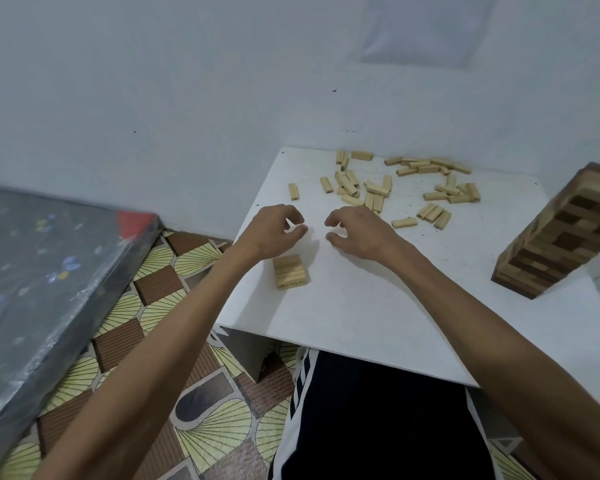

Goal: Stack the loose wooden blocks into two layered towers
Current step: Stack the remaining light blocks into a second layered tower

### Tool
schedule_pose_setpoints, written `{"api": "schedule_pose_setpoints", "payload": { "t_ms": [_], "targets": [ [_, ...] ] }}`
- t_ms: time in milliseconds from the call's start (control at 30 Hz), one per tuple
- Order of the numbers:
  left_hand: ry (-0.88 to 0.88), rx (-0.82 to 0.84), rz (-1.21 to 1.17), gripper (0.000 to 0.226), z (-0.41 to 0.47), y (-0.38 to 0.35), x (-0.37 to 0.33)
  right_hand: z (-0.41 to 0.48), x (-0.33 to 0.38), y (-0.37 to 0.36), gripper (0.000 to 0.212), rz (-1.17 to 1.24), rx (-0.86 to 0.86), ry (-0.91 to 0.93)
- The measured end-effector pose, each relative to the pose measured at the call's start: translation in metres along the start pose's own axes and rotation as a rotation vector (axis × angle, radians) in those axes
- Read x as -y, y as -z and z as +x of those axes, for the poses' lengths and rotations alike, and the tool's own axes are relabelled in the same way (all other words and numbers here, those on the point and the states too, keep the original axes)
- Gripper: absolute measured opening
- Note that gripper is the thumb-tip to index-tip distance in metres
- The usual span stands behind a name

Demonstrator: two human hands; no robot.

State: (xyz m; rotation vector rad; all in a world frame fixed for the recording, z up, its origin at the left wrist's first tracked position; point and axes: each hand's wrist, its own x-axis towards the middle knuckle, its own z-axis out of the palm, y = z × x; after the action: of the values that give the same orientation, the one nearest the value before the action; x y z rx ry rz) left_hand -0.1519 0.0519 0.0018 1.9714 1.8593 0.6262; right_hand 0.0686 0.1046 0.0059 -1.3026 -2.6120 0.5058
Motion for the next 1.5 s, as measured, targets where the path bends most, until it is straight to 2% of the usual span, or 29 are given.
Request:
{"api": "schedule_pose_setpoints", "payload": {
  "t_ms": [133,233,333,467,633,767,967,1100,1200,1333,1500],
  "targets": [
    [0.070,-0.040,0.035,0.028,0.033,-0.005,0.005,0.013,-0.022,0.004,0.034,-0.097,-0.049,-0.095],
    [0.153,-0.089,0.058,0.032,0.058,-0.008,0.010,0.021,-0.041,0.003,0.043,-0.205,-0.013,-0.134],
    [0.215,-0.126,0.072,0.036,0.079,-0.014,0.015,0.027,-0.056,0.002,0.040,-0.254,0.001,-0.129],
    [0.269,-0.159,0.075,0.036,0.098,-0.023,0.019,0.038,-0.066,0.002,0.038,-0.230,-0.018,-0.113],
    [0.322,-0.187,0.037,0.050,0.116,-0.028,0.020,0.051,-0.063,0.004,0.043,-0.161,-0.077,-0.103],
    [0.317,-0.197,-0.011,0.038,0.130,-0.032,0.022,0.059,-0.061,0.003,0.043,-0.141,-0.119,-0.096],
    [0.177,-0.202,-0.086,0.034,0.148,-0.041,0.013,0.063,-0.060,-0.001,0.046,-0.073,-0.174,-0.087],
    [0.027,-0.125,-0.090,0.033,0.159,-0.043,0.005,0.063,-0.061,-0.004,0.047,-0.007,-0.227,-0.089],
    [-0.081,-0.033,-0.018,0.037,0.161,-0.042,0.006,0.060,-0.062,-0.007,0.054,0.031,-0.241,-0.096],
    [-0.158,0.004,0.126,0.044,0.161,-0.036,0.010,0.055,-0.065,-0.008,0.062,0.092,-0.215,-0.117],
    [-0.256,0.033,0.241,0.038,0.158,-0.030,0.011,0.051,-0.063,-0.006,0.061,0.086,-0.234,-0.104]
  ]
}}
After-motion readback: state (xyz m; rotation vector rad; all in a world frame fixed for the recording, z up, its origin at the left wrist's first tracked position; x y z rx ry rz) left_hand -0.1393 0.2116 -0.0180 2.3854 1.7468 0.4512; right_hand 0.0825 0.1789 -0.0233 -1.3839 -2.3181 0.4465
